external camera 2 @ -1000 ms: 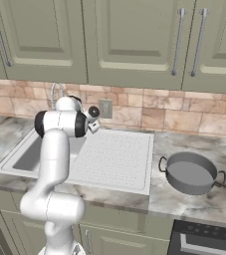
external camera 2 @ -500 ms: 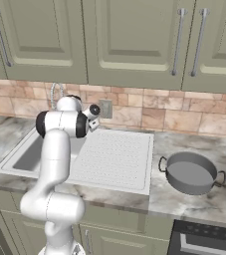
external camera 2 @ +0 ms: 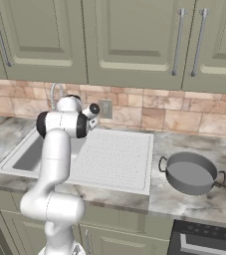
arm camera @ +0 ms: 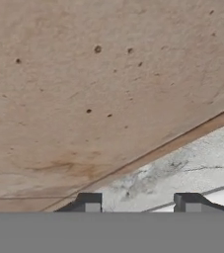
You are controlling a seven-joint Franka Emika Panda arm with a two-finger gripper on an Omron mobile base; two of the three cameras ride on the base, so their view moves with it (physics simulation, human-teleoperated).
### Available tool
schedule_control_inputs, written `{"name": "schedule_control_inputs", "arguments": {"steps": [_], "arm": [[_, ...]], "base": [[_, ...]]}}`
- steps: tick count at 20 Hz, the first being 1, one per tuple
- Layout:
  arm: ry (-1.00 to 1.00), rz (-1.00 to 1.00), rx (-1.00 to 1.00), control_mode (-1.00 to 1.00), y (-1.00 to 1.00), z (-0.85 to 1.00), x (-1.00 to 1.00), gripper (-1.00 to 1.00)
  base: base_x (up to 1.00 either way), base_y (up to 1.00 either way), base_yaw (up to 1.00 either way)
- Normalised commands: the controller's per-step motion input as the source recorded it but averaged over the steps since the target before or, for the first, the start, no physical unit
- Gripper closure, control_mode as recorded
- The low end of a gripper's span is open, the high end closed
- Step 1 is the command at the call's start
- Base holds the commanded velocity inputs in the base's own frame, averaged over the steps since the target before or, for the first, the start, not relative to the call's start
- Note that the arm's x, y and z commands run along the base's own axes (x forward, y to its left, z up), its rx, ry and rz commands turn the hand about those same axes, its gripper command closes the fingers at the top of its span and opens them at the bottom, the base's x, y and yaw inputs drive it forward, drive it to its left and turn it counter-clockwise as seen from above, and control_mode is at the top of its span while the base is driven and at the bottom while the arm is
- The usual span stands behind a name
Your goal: Dump the sweet potato from the pot into the sink. Then turn on the water and wash the sweet potato. Then turn off the water and put the sweet potato back in the pot.
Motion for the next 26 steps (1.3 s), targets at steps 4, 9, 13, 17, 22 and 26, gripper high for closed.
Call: {"name": "schedule_control_inputs", "arguments": {"steps": [4,9,13,17,22,26], "arm": [[-0.02,0.00,-0.04,-1.00,-0.13,0.02,-0.66,-1.00],[-0.07,-0.03,-0.08,-1.00,-0.42,0.13,-1.00,-1.00],[-0.09,-0.04,-0.06,-1.00,-0.43,0.23,-1.00,-1.00],[-0.13,-0.02,-0.06,-1.00,-0.28,0.24,-1.00,-1.00],[-0.14,-0.02,-0.05,-1.00,-0.21,0.41,-0.94,-1.00],[-0.04,-0.02,-0.01,-1.00,-0.20,0.76,-0.65,-1.00]], "base": [[0.00,0.00,0.00],[0.00,0.00,0.00],[0.00,0.00,0.00],[0.00,0.00,0.00],[0.00,0.00,0.00],[0.00,0.00,0.00]]}}
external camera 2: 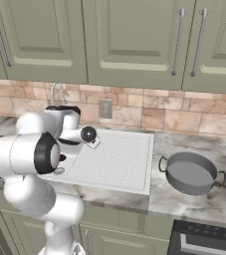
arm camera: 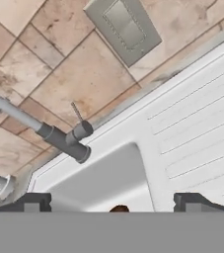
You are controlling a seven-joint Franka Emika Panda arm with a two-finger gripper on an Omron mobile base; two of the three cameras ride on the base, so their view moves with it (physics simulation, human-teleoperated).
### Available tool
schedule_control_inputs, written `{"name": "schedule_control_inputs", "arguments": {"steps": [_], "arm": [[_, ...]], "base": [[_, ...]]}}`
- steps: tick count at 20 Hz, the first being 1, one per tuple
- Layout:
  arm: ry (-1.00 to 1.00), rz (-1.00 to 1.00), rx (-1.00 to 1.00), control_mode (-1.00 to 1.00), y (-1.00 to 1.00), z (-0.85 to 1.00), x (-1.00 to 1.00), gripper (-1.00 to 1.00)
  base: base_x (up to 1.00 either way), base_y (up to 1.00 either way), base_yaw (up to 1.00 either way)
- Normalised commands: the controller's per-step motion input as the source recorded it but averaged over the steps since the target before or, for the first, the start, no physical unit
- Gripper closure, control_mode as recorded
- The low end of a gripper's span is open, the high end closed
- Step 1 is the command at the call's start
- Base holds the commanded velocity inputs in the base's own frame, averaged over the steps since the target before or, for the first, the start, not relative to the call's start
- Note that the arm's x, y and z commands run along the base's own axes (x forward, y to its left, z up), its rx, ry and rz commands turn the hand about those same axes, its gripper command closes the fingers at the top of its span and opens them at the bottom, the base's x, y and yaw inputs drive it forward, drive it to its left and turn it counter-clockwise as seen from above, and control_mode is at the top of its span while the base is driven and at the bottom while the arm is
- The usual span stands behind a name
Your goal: Dump the sweet potato from the pot into the sink. Then turn on the water and wash the sweet potato. Then turn off the water and put the sweet potato back in the pot.
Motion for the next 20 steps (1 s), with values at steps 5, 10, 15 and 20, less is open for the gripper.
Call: {"name": "schedule_control_inputs", "arguments": {"steps": [5,10,15,20], "arm": [[0.07,-0.03,0.00,-1.00,-0.23,1.00,-0.46,-1.00],[0.23,-0.04,0.00,-1.00,-0.26,1.00,-0.19,-1.00],[0.31,-0.04,0.00,-1.00,-0.24,1.00,-0.17,-1.00],[0.34,-0.02,0.00,-1.00,-0.21,0.72,-0.36,-1.00]], "base": [[0.00,0.00,0.00],[0.00,0.00,0.00],[0.00,0.00,0.00],[0.00,0.00,0.00]]}}
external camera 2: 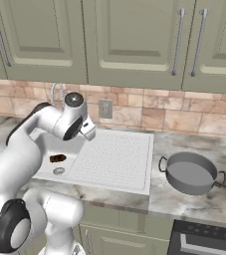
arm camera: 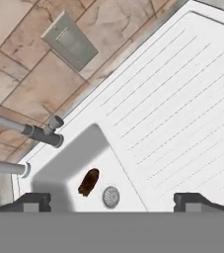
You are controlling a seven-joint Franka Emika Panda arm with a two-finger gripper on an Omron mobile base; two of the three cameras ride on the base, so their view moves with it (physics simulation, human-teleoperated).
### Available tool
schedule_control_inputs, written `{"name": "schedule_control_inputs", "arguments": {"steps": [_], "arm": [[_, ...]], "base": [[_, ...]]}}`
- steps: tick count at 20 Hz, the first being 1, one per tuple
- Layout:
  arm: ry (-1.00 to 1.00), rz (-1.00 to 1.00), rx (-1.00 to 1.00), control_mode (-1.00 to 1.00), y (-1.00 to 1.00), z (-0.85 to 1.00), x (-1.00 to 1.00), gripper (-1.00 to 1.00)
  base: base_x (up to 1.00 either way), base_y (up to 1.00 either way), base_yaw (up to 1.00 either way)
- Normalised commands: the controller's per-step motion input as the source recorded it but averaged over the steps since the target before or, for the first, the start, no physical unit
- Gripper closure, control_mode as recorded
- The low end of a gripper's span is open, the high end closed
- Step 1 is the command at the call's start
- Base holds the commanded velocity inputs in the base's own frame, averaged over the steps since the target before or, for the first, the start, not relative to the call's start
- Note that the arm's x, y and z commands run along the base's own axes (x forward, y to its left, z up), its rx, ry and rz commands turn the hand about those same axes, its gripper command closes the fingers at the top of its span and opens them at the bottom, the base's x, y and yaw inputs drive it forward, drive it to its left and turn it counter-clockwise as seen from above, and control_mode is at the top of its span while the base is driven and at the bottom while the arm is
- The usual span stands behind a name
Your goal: Dump the sweet potato from the pot into the sink. Then turn on the water and wash the sweet potato. Then turn off the water and put the sweet potato back in the pot.
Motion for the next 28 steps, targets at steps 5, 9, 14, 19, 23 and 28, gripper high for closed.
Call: {"name": "schedule_control_inputs", "arguments": {"steps": [5,9,14,19,23,28], "arm": [[0.32,0.00,0.00,-1.00,-0.03,0.13,-0.69,-1.00],[0.23,0.00,0.00,-1.00,0.00,-0.06,-0.94,-1.00],[0.07,0.00,0.00,-1.00,0.25,-0.13,-0.88,-1.00],[-0.01,0.03,0.00,-1.00,0.70,-0.01,-0.50,-1.00],[0.00,0.04,0.00,-1.00,0.84,0.00,-0.22,-1.00],[0.00,0.02,0.00,-1.00,0.74,0.00,-0.01,-1.00]], "base": [[0.00,0.00,0.00],[0.00,0.00,0.00],[0.00,0.00,0.00],[0.00,0.00,0.00],[0.00,0.00,0.00],[0.00,0.00,0.00]]}}
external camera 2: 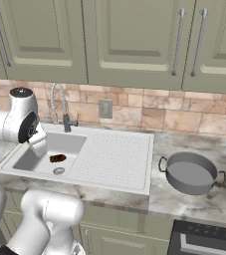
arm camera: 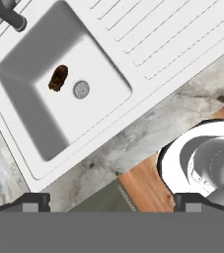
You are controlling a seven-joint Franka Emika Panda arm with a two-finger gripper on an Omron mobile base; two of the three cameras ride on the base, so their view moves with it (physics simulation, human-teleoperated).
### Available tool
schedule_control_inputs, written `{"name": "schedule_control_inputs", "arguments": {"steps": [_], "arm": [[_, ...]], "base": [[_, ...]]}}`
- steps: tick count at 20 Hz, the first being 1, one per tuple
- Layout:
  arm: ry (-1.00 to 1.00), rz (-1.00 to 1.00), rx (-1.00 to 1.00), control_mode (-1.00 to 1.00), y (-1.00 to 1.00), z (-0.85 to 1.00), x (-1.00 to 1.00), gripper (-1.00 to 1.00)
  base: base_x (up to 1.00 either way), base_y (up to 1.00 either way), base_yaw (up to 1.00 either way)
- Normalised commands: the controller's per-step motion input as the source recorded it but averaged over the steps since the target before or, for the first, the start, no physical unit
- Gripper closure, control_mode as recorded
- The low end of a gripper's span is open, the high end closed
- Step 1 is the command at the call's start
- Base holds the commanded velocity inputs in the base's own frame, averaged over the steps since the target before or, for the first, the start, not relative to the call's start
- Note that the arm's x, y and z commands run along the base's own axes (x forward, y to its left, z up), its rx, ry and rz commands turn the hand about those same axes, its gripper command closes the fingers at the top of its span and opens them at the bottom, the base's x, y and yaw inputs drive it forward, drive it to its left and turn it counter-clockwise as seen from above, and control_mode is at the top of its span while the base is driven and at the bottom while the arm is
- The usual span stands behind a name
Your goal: Dump the sweet potato from the pot into the sink. Then turn on the water and wash the sweet potato. Then turn off the water and put the sweet potato back in the pot.
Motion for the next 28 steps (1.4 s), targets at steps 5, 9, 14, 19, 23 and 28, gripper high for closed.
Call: {"name": "schedule_control_inputs", "arguments": {"steps": [5,9,14,19,23,28], "arm": [[0.00,0.00,0.00,-1.00,0.51,0.00,0.04,-1.00],[0.00,0.00,-0.01,-1.00,0.26,-0.04,0.32,-1.00],[0.00,0.00,-0.04,-1.00,0.09,-0.18,0.45,-1.00],[-0.02,-0.01,-0.08,-1.00,0.01,-0.34,0.39,-1.00],[-0.05,-0.02,-0.10,-1.00,0.04,-0.45,0.29,-1.00],[-0.03,-0.03,-0.08,-1.00,0.04,-0.42,0.29,-1.00]], "base": [[0.00,0.00,0.00],[0.00,0.00,0.00],[0.00,0.00,0.00],[0.00,0.00,0.00],[0.00,0.00,0.00],[0.00,0.00,0.00]]}}
